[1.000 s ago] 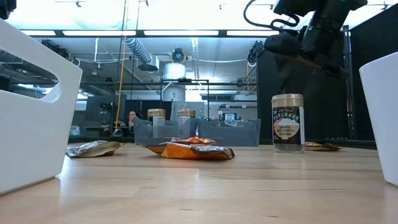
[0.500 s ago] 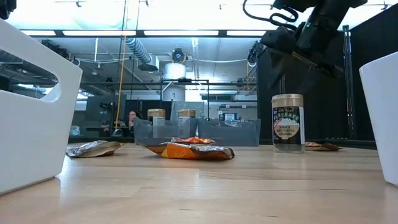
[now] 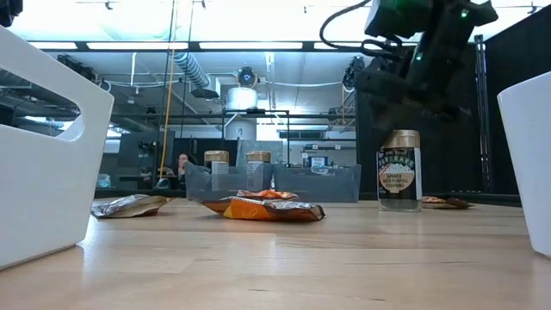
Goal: Sort spices by type
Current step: Put the golden seasoning into the left black bin
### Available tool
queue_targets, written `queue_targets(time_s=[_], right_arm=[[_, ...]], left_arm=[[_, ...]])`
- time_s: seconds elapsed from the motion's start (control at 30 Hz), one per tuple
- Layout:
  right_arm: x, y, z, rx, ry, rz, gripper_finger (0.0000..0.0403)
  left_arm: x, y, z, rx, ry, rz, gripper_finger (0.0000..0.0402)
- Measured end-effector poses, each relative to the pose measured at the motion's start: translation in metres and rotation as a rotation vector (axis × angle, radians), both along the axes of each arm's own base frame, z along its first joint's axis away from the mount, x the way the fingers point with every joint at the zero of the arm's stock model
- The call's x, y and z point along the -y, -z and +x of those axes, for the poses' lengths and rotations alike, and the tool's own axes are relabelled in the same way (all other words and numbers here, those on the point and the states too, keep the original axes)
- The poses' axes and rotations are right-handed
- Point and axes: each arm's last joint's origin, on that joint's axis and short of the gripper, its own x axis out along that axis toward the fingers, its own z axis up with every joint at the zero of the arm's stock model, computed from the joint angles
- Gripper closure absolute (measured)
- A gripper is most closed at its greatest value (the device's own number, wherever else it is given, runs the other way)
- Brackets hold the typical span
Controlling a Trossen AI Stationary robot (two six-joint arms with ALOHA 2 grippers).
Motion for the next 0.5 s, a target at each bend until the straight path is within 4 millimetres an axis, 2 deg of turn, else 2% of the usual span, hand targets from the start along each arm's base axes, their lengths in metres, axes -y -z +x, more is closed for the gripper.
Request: queue_targets(time_s=[0.2,0.37,0.5], right_arm=[[-0.0003,-0.0026,-0.0011,0.010,-0.002,-0.011,0.0054],[-0.0004,-0.0027,-0.0018,0.002,-0.007,-0.016,0.0121],[-0.0005,-0.0027,-0.0018,-0.005,-0.026,-0.019,0.0121]], left_arm=[[-0.0003,-0.0001,-0.0002,0.004,-0.013,0.003,0.0133],[-0.0008,-0.0002,-0.0006,0.009,-0.032,0.007,0.0133],[-0.0010,-0.0004,-0.0007,0.011,-0.042,0.010,0.0133]])
